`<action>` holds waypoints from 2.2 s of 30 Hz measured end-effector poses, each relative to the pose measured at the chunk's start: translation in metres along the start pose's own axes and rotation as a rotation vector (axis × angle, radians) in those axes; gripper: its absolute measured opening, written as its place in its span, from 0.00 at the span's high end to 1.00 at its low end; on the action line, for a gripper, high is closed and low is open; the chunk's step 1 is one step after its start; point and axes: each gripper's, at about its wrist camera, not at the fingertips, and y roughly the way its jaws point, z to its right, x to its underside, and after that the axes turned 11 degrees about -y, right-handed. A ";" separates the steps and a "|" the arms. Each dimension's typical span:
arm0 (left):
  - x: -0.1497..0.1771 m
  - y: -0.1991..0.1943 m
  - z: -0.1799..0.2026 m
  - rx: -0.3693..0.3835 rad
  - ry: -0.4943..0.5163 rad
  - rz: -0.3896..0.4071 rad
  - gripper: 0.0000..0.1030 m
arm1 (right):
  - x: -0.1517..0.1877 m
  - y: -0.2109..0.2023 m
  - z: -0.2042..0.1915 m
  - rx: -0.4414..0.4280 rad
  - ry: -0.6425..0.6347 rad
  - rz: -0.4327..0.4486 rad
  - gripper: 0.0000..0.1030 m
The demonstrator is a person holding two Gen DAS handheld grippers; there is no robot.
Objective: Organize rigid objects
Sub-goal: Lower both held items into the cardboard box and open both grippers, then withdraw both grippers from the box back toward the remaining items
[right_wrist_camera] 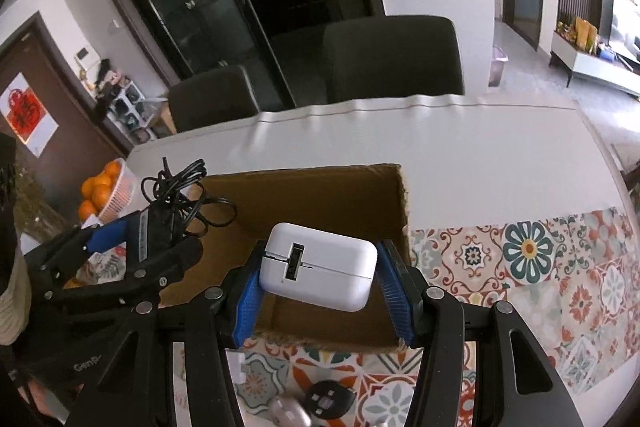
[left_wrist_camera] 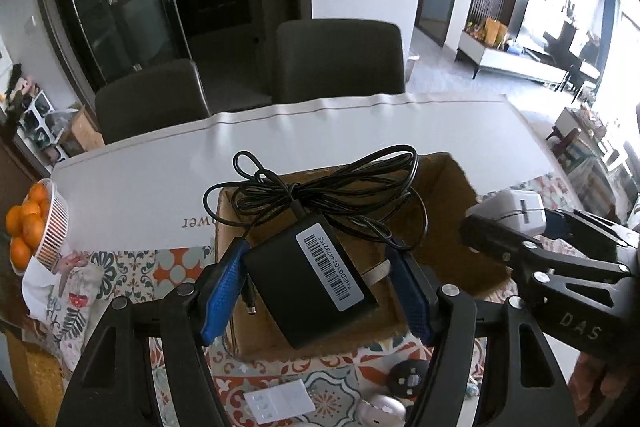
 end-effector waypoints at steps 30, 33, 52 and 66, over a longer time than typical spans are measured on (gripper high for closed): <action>0.010 0.022 -0.050 -0.299 -0.111 0.039 0.00 | -0.010 0.059 -0.021 0.005 -0.074 -0.157 0.48; 0.011 0.026 -0.053 -0.300 -0.127 0.020 0.00 | -0.008 0.066 -0.022 0.004 -0.071 -0.180 0.48; 0.034 -0.006 -0.055 -0.301 -0.130 0.064 0.00 | 0.009 0.024 -0.032 0.120 -0.049 -0.133 0.30; 0.077 -0.083 -0.057 -0.268 -0.130 0.180 0.00 | 0.042 -0.059 -0.067 0.156 -0.069 0.061 0.25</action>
